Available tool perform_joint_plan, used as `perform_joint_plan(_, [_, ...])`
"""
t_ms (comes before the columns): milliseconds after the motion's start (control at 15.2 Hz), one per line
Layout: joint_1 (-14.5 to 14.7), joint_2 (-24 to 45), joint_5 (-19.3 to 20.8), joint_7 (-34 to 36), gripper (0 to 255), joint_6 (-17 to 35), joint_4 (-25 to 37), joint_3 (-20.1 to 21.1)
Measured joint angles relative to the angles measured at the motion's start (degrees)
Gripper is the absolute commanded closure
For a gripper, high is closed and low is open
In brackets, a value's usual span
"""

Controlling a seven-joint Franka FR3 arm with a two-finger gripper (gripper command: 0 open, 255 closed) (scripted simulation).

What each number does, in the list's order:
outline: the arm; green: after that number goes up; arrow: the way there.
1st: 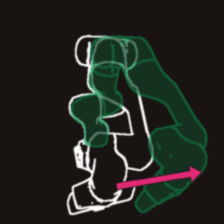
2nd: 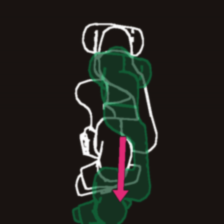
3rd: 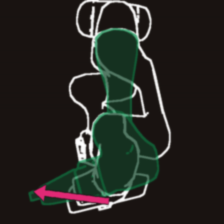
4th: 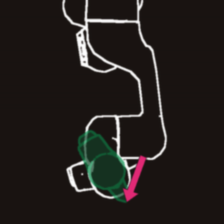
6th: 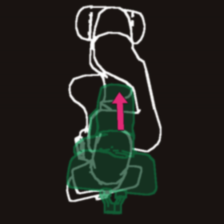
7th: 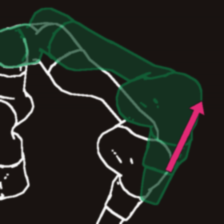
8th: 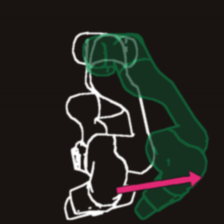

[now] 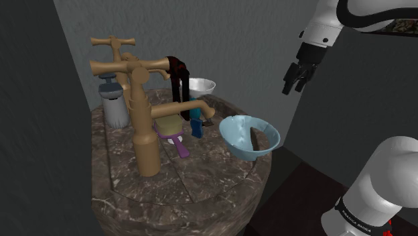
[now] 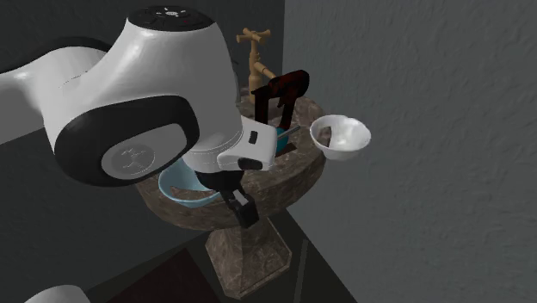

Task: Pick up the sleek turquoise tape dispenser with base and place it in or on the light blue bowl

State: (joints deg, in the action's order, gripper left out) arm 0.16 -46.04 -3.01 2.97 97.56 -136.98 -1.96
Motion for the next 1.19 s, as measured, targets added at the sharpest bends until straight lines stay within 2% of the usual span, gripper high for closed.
perform_joint_plan(198, [0.35, 1.82, -0.58, 1.43, 0, 1.29, 0.63, 1.3])
perform_joint_plan(594, [1.45, 11.38, -2.18, 7.81, 0, 8.61, 3.39, 6.93])
perform_joint_plan(924, [1.83, 20.87, -1.91, 13.58, 0, 13.66, 8.17, 11.45])
perform_joint_plan(1188, [1.83, 29.2, -0.24, 18.34, 0, 16.59, 13.68, 14.61])
